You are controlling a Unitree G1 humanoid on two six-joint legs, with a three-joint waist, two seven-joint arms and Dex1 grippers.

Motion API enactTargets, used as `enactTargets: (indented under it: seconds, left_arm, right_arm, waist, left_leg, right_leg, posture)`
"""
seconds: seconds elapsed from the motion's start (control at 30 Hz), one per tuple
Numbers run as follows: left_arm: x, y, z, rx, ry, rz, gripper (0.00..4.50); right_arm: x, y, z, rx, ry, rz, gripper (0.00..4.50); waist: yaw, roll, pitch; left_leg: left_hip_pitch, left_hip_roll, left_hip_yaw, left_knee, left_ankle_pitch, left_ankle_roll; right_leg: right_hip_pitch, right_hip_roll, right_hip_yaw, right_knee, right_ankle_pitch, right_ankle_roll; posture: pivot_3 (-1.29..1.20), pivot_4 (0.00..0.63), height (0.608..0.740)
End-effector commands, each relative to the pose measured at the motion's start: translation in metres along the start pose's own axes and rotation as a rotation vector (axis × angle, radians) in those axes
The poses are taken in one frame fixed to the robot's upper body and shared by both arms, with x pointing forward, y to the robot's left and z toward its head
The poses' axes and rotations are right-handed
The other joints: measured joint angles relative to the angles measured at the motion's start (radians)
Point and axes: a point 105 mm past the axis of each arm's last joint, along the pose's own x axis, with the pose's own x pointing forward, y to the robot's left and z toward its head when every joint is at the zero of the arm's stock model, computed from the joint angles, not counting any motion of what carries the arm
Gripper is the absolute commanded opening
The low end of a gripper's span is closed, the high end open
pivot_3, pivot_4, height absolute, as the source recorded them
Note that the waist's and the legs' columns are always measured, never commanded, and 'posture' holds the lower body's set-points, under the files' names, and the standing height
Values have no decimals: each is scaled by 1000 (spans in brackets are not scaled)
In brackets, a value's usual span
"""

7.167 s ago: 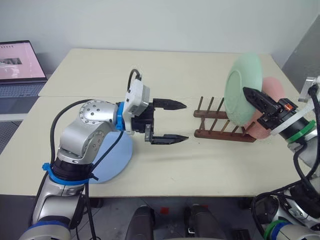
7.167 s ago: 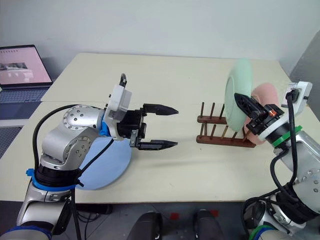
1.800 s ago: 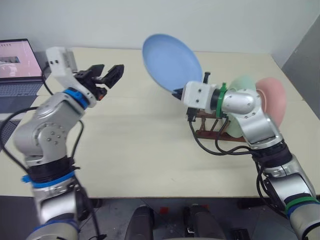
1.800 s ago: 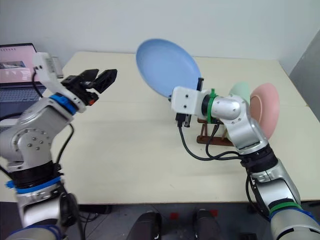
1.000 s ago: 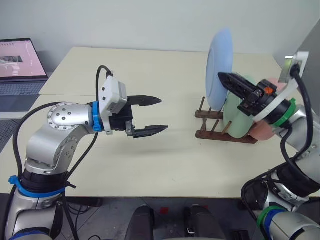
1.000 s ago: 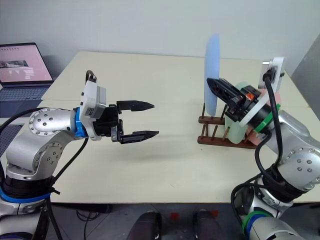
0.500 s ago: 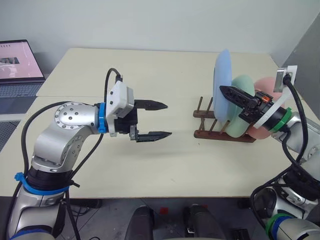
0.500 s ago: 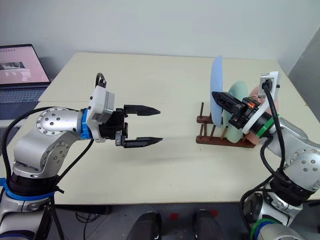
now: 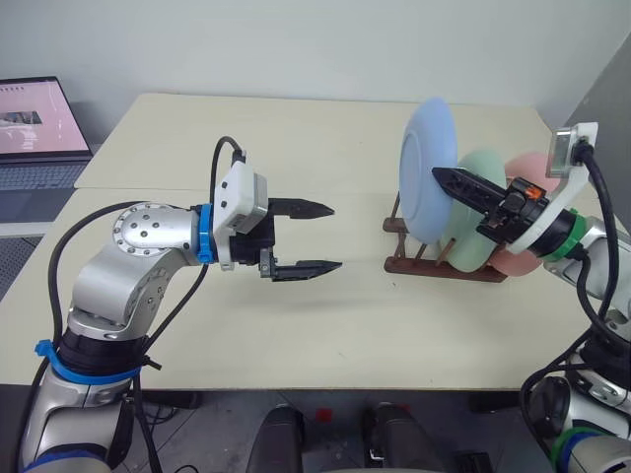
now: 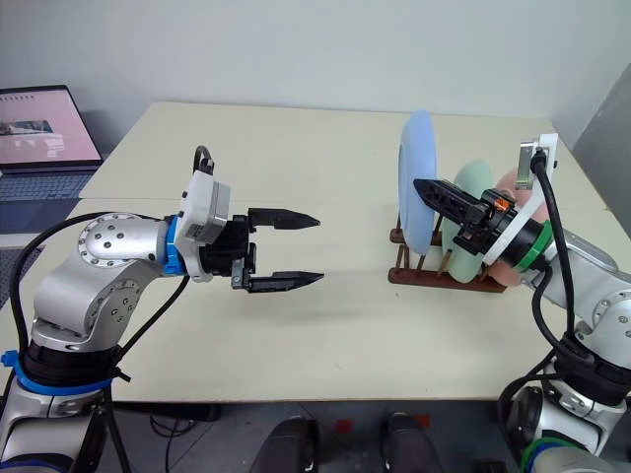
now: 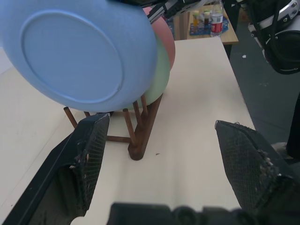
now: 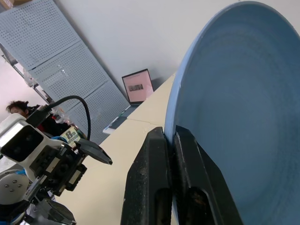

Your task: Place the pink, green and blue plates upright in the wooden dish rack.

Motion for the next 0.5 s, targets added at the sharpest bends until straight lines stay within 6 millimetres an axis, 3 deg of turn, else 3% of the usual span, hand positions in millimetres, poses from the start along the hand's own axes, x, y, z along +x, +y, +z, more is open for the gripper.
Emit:
enactTargets:
  seconds: [0.03, 0.27, 0.37, 0.5]
  left_arm:
    - [2, 0, 8, 45, -18, -4, 3922]
    - [4, 3, 19, 21, -84, 15, 3922]
    - [2, 3, 23, 2, -100, 13, 3957]
    - [0, 8, 20, 9, -83, 49, 3957]
  right_arm:
    - [-1, 3, 5, -12, -21, 13, 0]
    - [2, -7, 11, -20, -28, -40, 0]
    - [3, -9, 16, -81, -18, -70, 788]
    - [4, -15, 28, -145, -42, -123, 2237]
  waist:
    - [0, 0, 0]
    - [1, 0, 0]
    - [1, 0, 0]
    - [1, 0, 0]
  left_leg:
    - [0, 0, 0, 0, 0, 0]
    - [0, 0, 0, 0, 0, 0]
    - [0, 0, 0, 0, 0, 0]
    - [0, 0, 0, 0, 0, 0]
  right_leg:
    - [0, 0, 0, 0, 0, 0]
    - [0, 0, 0, 0, 0, 0]
    - [0, 0, 0, -1, 0, 0]
    - [0, 0, 0, -1, 0, 0]
  posture:
    - [0, 150, 733]
    - [0, 150, 733]
    - [0, 150, 733]
    - [0, 150, 733]
